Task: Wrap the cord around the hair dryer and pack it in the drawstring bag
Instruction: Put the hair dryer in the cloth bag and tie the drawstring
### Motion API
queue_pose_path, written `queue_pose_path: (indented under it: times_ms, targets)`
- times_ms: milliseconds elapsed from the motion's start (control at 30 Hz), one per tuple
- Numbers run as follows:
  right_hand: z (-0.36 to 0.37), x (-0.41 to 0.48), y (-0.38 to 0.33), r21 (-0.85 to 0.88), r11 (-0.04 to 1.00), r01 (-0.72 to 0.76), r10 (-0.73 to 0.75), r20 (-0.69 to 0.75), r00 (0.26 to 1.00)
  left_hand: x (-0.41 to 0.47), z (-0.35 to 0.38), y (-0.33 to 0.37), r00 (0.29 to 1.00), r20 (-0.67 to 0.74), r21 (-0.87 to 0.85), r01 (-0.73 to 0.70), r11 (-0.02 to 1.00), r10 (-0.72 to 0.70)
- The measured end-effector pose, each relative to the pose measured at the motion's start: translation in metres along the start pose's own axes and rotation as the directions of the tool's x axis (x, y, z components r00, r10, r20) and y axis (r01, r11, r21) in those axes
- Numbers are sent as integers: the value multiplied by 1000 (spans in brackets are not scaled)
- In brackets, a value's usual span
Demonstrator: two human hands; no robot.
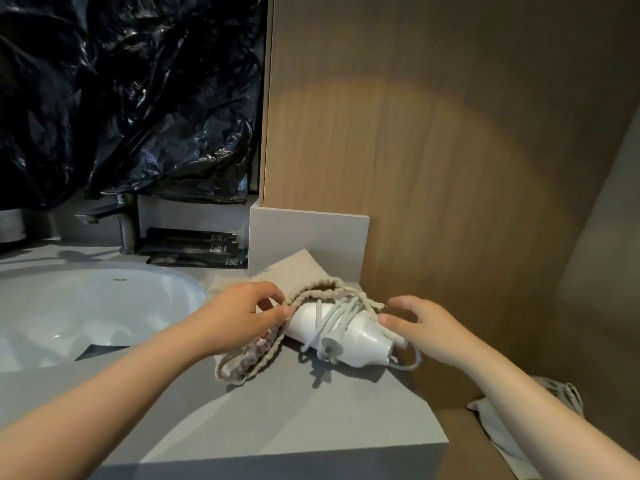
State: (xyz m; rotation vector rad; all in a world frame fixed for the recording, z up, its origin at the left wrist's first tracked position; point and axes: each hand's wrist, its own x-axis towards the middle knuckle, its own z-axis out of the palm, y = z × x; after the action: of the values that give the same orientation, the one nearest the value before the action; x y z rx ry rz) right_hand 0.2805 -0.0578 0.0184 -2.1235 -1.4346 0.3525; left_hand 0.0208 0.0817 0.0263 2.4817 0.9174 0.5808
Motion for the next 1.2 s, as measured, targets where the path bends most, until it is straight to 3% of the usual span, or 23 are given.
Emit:
queue_pose_path:
  times_ms: [67,167,333,533,767,967,1200]
  targets:
    - [5,6,5,-2,999,-39,39,105,994,0,1,-1,1000,-9,-13,14,1000,-14]
    - [9,9,9,-6,999,-34,35,115,993,0,1,-6,999,-24,-32,39,999,-39]
    - [6,-6,13,214,975,-66,13,240,971,1,6,-7,997,-70,-5,40,999,-41]
    - [-12,-41,20,237,970,-49,51,-5,999,-2,6,10,995,-104,1,4,1000,-4]
    - [-53,-123,66,330,936,-121,176,-142,974,-21,46,56,992,1,16,-124,992,124]
    - [-63,-180,88,335,936,-111,215,-291,932,-41,69,79,991,34,56,-131,990,129]
    - [-71,-225,86,399,915,-54,162,-243,956,-50,72,97,998,-9,29,-64,998,64]
